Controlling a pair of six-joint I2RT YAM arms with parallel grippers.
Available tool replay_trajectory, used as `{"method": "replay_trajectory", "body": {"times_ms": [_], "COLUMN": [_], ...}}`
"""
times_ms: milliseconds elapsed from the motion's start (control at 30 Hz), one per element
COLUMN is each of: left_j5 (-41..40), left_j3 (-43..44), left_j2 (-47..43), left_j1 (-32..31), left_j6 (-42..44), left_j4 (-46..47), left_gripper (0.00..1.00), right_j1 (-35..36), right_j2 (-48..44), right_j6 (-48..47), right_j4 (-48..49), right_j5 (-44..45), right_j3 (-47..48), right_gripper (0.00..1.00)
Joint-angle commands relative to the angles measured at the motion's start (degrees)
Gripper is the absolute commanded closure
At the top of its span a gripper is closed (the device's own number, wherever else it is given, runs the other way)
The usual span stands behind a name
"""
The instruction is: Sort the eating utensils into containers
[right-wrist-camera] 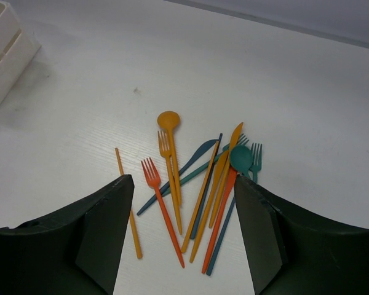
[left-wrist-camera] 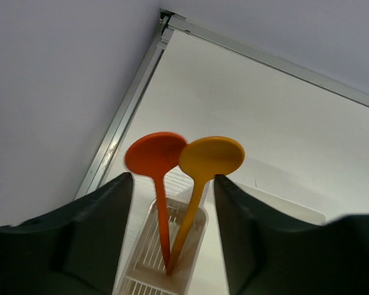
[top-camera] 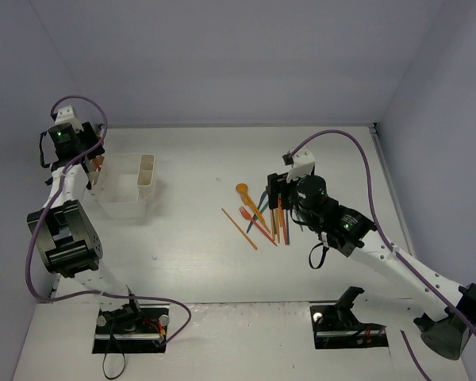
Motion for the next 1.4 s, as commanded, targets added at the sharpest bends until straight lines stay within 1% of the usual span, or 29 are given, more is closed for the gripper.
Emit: {"method": "replay_trajectory", "body": {"times_ms": [0, 67, 167, 267, 367, 400, 533, 700, 833, 933, 1067, 1367], "left_j5": [-2.1, -2.8, -3.3, -3.1, -3.4, -3.4, -2.1, -1.3, 2.1, 3.2, 3.5, 4.2], "left_j3": [2.0, 3.2, 4.6, 6.4, 6.8, 7.1, 7.2, 4.0, 0.9, -1.2, -2.3, -4.9], "left_j2": [-6.8, -8.0, -10.1, -13.0, -15.9, -16.8, -19.8, -24.7, -28.2, -30.6, -32.4, -33.6], "left_j1": [0.4, 0.4, 0.3, -0.1, -1.0, -1.4, -2.4, -10.2, -16.2, -18.2, -21.5, -25.9], "left_j6": [-0.3, -0.9, -2.6, -5.3, -7.6, -8.2, -10.8, -10.7, -10.2, -10.0, -8.6, -7.4], "left_j4": [1.6, -1.0, -7.9, -14.4, -21.4, -25.0, -33.4, -37.4, -39.5, -40.2, -42.0, -42.4], "left_gripper": [0.44, 0.40, 0.35, 0.33, 0.31, 0.29, 0.27, 0.26, 0.26, 0.26, 0.26, 0.26], "right_j1": [-3.3, -6.1, -13.2, -20.4, -25.2, -26.5, -29.5, -30.8, -30.9, -30.9, -30.9, -30.9], "right_j2": [0.3, 0.6, 1.8, 4.4, 8.1, 9.5, 15.9, 23.2, 28.9, 31.1, 32.4, 32.8], "right_j6": [-0.8, -0.3, 1.4, 2.3, 2.7, 2.9, 3.7, 4.8, 5.4, 6.1, 6.5, 8.8], "right_j4": [0.2, -0.8, -2.9, -5.6, -7.7, -8.4, -10.2, -10.3, -10.4, -10.2, -10.2, -10.2], "right_j5": [2.2, 0.5, -4.1, -8.6, -11.5, -12.2, -14.2, -18.0, -20.0, -20.3, -19.7, -17.6], "right_j3": [1.1, 1.3, 1.5, 1.9, 2.4, 2.7, 3.6, 5.4, 6.4, 6.3, 4.8, 0.2], "right_gripper": [0.36, 0.36, 0.37, 0.38, 0.39, 0.39, 0.41, 0.43, 0.51, 0.55, 0.58, 0.60]}}
